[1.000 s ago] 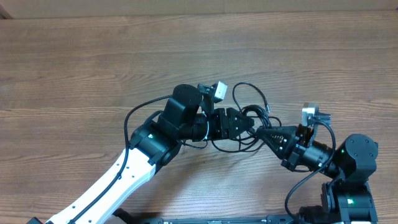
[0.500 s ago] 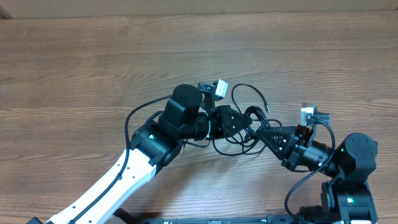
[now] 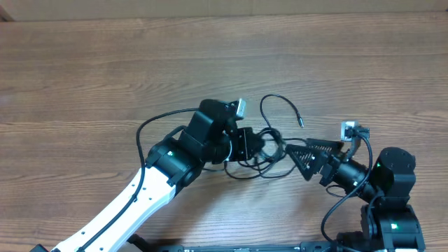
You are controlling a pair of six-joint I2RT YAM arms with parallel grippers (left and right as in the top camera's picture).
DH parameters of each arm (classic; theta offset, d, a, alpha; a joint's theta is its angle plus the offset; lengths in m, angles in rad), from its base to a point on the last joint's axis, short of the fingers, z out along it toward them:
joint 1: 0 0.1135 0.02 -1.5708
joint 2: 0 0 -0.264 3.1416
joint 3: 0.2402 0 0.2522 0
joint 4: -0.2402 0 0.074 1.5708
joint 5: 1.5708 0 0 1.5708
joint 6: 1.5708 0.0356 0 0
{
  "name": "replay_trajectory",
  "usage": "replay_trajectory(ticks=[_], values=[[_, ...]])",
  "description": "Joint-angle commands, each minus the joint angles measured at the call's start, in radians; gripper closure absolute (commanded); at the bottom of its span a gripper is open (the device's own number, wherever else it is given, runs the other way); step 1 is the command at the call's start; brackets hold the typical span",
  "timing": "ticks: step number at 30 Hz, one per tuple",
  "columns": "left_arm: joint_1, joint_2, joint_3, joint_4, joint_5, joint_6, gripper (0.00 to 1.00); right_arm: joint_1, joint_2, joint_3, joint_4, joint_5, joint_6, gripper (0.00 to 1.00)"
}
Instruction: Untangle cables
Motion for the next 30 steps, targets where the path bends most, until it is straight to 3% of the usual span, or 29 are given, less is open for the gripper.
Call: replay_trajectory(ticks=[1, 6, 13, 19, 30], values=[[0.003, -0.011, 0.011, -0.046, -0.102, 0.185, 0.96, 0.0, -0.007, 0.011, -0.006, 0.082, -0.05, 0.0], [-0.013, -0.012, 0.038, -0.06, -0.136, 0.259, 0.96, 0.0, -0.007, 0.012, -0.008, 0.072, -0.03, 0.03], [-0.031, -0.012, 0.201, -0.254, -0.28, 0.335, 0.96, 0.001, 0.039, 0.101, -0.127, 0.126, 0.001, 0.06], [-0.031, -0.012, 0.289, -0.361, -0.383, 0.349, 0.96, 0.008, 0.207, 0.382, -0.461, 0.265, -0.143, 0.08], [-0.027, -0.012, 0.355, -0.361, -0.409, 0.43, 0.96, 0.253, 0.523, 0.884, -0.726, 0.496, -0.272, 0.08]])
